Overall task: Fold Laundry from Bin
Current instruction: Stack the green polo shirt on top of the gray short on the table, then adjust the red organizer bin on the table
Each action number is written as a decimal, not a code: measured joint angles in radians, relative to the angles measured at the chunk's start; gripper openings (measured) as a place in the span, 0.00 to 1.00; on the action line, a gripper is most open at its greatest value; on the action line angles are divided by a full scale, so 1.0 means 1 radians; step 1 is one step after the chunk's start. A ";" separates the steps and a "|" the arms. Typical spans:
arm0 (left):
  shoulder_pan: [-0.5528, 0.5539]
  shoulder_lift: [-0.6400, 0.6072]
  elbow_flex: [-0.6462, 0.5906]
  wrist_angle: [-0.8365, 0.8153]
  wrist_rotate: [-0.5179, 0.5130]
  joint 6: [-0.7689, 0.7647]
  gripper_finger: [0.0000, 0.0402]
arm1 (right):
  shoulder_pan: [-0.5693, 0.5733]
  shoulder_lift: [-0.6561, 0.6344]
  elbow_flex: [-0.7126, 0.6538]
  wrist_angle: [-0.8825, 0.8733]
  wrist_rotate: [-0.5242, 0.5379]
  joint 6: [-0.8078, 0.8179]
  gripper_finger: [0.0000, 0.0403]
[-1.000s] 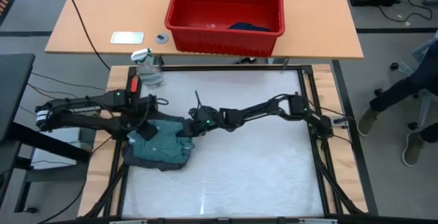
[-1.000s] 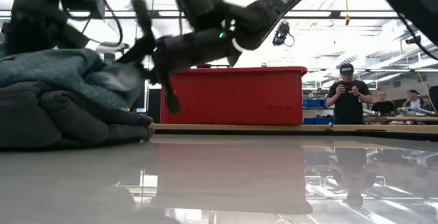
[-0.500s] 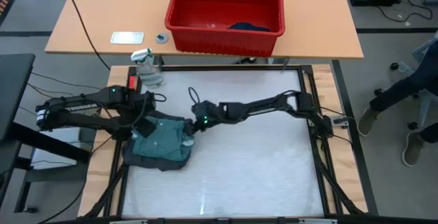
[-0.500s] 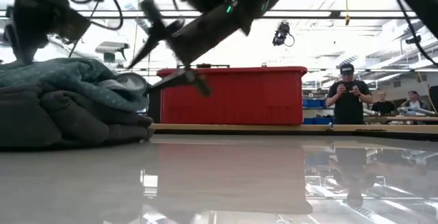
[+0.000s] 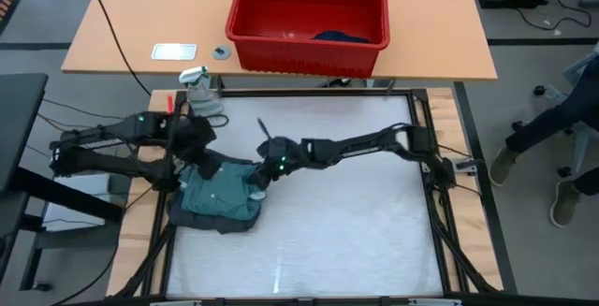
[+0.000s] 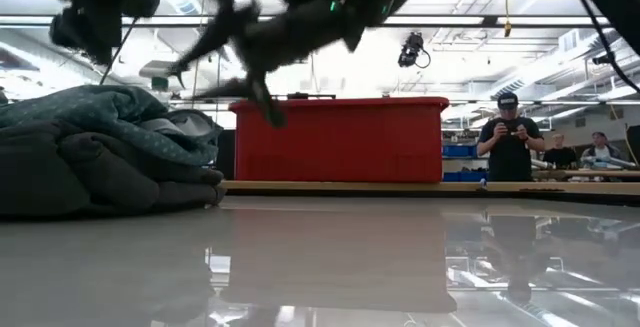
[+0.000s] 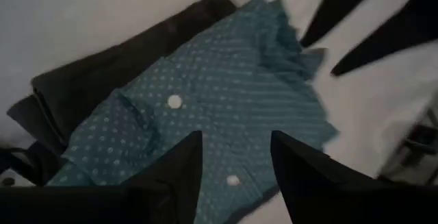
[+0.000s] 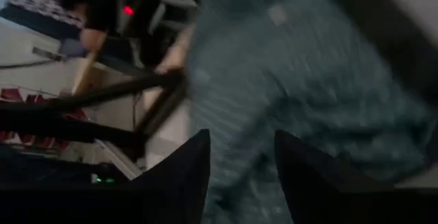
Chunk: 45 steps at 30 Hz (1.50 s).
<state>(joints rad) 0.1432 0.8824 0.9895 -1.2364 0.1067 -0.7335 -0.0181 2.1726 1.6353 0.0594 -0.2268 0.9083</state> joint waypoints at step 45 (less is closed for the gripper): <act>0.503 0.623 0.410 0.959 -0.449 1.405 0.74 | -0.659 -0.666 -0.001 -0.912 0.473 -1.533 0.76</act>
<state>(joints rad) 0.6463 1.5055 1.3996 -0.2774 -0.3419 0.6716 -0.6774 1.5066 1.6340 -0.8530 0.2464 -0.6243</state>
